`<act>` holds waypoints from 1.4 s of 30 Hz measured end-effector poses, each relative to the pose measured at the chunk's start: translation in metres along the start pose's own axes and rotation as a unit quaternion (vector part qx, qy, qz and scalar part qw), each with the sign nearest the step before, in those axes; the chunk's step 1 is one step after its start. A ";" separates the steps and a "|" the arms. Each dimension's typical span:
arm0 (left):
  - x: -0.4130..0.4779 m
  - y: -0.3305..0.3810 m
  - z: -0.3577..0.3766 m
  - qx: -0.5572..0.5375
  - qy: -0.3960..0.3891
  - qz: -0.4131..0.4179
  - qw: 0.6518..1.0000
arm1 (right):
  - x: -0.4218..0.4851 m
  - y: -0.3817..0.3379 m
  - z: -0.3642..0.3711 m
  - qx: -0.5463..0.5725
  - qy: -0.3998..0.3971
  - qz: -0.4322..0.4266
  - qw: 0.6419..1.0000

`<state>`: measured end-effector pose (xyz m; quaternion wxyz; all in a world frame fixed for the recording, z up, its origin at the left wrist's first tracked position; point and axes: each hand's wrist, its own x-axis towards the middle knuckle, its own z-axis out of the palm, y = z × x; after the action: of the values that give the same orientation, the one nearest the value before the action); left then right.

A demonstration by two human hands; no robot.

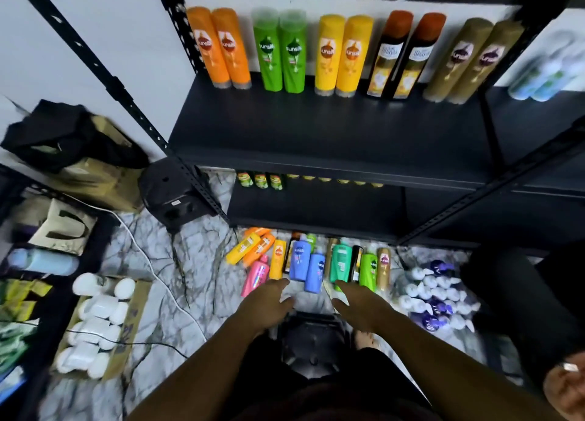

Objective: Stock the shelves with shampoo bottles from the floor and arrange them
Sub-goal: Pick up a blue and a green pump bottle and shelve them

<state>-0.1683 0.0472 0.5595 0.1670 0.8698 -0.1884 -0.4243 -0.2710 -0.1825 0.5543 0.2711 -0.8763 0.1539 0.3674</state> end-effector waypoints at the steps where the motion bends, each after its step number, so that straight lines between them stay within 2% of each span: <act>1: 0.007 0.000 0.003 0.006 -0.006 0.007 1.000 | 0.003 0.004 0.002 0.010 -0.001 0.007 1.000; 7: 0.079 0.002 0.031 0.046 -0.025 0.049 0.997 | 0.051 0.040 0.022 0.070 0.010 0.044 0.997; 15: 0.260 -0.048 0.134 0.059 -0.045 0.035 0.997 | 0.220 0.142 0.118 0.180 0.016 0.120 0.976; 21: 0.409 -0.101 0.215 0.066 -0.025 0.024 0.997 | 0.369 0.214 0.175 0.201 0.069 0.147 0.966; 27: 0.517 -0.124 0.272 0.038 0.022 0.022 0.999 | 0.489 0.246 0.179 0.215 0.170 0.152 0.950; 32: 0.555 -0.116 0.299 0.082 0.076 -0.018 0.994 | 0.552 0.256 0.175 0.191 0.166 0.184 0.950; 35: 0.564 -0.108 0.309 0.099 0.044 -0.066 0.992 | 0.567 0.259 0.184 0.180 0.184 0.210 0.943; 39: 0.573 -0.109 0.307 0.139 0.057 -0.077 0.986 | 0.570 0.259 0.190 0.186 0.198 0.251 0.929; 42: 0.577 -0.111 0.301 0.151 0.038 -0.086 0.984 | 0.563 0.261 0.192 0.221 0.210 0.242 0.921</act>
<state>-0.0604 -0.1661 -0.0556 0.0042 0.9136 -0.1682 -0.3701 -0.1164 -0.3191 -0.0620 0.3227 -0.7869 0.4918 0.1862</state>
